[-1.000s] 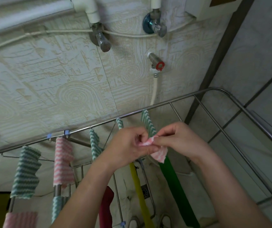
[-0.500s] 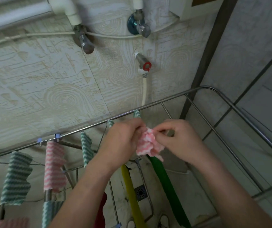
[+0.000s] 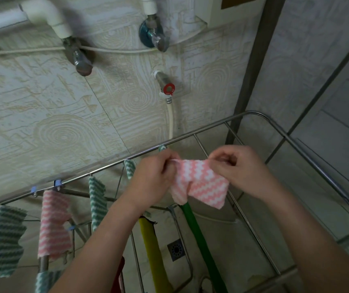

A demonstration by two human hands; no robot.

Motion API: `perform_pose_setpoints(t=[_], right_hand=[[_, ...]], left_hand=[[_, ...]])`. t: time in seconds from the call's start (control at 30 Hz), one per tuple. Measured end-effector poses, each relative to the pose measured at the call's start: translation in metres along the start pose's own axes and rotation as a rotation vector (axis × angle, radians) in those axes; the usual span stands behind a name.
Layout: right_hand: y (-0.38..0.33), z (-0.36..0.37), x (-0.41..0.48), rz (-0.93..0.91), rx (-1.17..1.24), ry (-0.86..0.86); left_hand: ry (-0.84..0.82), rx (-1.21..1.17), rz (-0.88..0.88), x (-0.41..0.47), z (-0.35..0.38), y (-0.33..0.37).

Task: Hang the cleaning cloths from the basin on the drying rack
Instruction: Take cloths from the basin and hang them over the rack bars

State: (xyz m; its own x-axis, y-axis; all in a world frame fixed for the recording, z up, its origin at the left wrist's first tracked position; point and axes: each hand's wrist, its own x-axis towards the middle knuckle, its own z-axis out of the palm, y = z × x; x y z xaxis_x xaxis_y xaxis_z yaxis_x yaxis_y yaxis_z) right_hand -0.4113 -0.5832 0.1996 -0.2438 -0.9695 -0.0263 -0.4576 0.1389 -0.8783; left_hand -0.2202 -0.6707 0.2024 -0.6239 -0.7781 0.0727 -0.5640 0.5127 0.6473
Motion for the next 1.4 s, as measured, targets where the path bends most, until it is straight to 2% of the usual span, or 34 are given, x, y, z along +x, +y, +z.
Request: perform_pose_setpoints(t=[0.1, 0.17, 0.23, 0.37, 0.47, 0.53, 0.6, 0.67, 0.73, 0.9, 0.97, 1.17, 1.27, 1.4], right_hand=[[0.009, -0.026, 0.014, 0.083, -0.264, -0.209], [0.010, -0.036, 0.024, 0.107, -0.365, -0.239], [0.013, -0.047, 0.039, 0.133, -0.386, -0.232], [0.013, -0.065, 0.074, 0.160, -0.385, -0.223], [0.000, -0.076, 0.097, 0.097, -0.379, -0.112], [-0.012, -0.083, 0.103, 0.006, -0.349, 0.004], [-0.016, -0.088, 0.100, -0.065, -0.331, 0.093], [0.002, -0.090, 0.097, -0.064, -0.335, 0.123], [0.036, -0.077, 0.095, 0.005, -0.323, 0.119], [0.118, -0.012, 0.087, 0.236, -0.379, 0.010], [0.133, 0.001, 0.082, 0.255, -0.392, 0.006], [0.138, 0.010, 0.071, 0.268, -0.261, -0.053], [0.132, 0.009, 0.071, 0.315, -0.333, -0.140], [0.117, 0.008, 0.081, 0.250, -0.480, -0.020]], left_hand=[[-0.083, -0.012, -0.053, 0.011, 0.007, -0.008], [-0.164, 0.098, -0.019, 0.018, 0.008, -0.010], [-0.161, 0.146, -0.011, 0.031, 0.012, -0.009], [0.038, 0.116, -0.093, 0.066, 0.015, -0.009], [0.213, -0.061, -0.144, 0.088, 0.013, -0.004], [0.346, -0.126, -0.102, 0.093, 0.012, 0.006], [0.444, -0.054, -0.016, 0.090, 0.011, 0.014], [0.456, 0.029, 0.051, 0.082, 0.019, 0.014], [0.344, 0.159, 0.088, 0.073, 0.036, 0.003], [-0.301, 0.600, -0.003, 0.054, 0.093, -0.015], [-0.427, 0.705, -0.013, 0.048, 0.103, -0.012], [-0.480, 0.792, 0.051, 0.038, 0.113, -0.007], [-0.495, 0.779, 0.069, 0.037, 0.113, -0.007], [-0.480, 0.733, 0.104, 0.031, 0.117, -0.012]])
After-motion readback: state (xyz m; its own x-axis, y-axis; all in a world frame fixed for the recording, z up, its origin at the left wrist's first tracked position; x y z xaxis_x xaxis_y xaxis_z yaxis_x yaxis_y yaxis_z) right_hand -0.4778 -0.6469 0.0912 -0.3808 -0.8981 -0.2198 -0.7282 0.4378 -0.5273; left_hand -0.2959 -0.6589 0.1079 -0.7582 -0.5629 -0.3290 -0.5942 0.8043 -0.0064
